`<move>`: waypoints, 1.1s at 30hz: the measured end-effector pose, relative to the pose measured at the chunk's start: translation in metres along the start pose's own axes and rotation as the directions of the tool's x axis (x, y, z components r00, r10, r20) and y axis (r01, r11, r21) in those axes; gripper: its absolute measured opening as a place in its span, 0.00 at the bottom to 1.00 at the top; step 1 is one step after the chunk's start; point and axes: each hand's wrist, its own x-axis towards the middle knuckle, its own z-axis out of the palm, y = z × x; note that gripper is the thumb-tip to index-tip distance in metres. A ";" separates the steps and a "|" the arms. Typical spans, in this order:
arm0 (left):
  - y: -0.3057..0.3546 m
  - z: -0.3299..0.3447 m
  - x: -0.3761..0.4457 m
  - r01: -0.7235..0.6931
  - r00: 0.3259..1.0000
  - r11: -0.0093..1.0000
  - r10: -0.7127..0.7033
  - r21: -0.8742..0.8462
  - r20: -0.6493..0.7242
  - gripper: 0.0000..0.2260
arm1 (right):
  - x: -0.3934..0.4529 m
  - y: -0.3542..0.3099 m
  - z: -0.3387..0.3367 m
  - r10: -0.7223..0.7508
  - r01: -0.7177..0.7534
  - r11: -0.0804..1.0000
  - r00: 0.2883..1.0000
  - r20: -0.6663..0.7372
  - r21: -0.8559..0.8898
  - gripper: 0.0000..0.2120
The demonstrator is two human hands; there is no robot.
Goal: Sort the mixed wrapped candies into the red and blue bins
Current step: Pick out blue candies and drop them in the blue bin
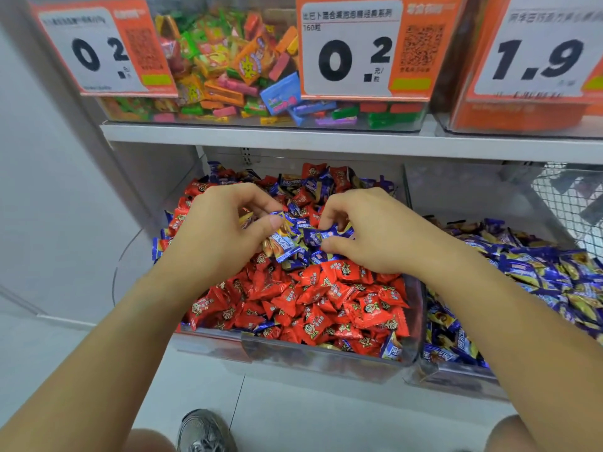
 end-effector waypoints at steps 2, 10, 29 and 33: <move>-0.001 -0.002 -0.002 0.014 0.999 1.000 -0.014 -0.003 -0.031 0.02 | 0.002 0.001 -0.001 -0.006 0.007 1.000 0.999 -0.039 0.023 0.08; -0.005 -0.001 -0.005 0.027 0.995 1.000 -0.028 -0.013 -0.092 0.00 | 0.012 -0.015 0.008 -0.011 0.018 0.996 0.997 0.071 -0.088 0.25; 0.109 0.084 -0.011 -0.142 0.988 0.908 0.103 -0.394 -0.117 0.04 | -0.074 0.015 -0.043 0.391 -0.212 0.593 0.919 -0.047 0.777 0.21; 0.146 0.122 0.000 -0.113 0.991 0.903 0.130 -0.414 0.014 0.04 | -0.103 0.056 -0.062 0.428 -0.213 0.606 0.899 -0.089 0.767 0.24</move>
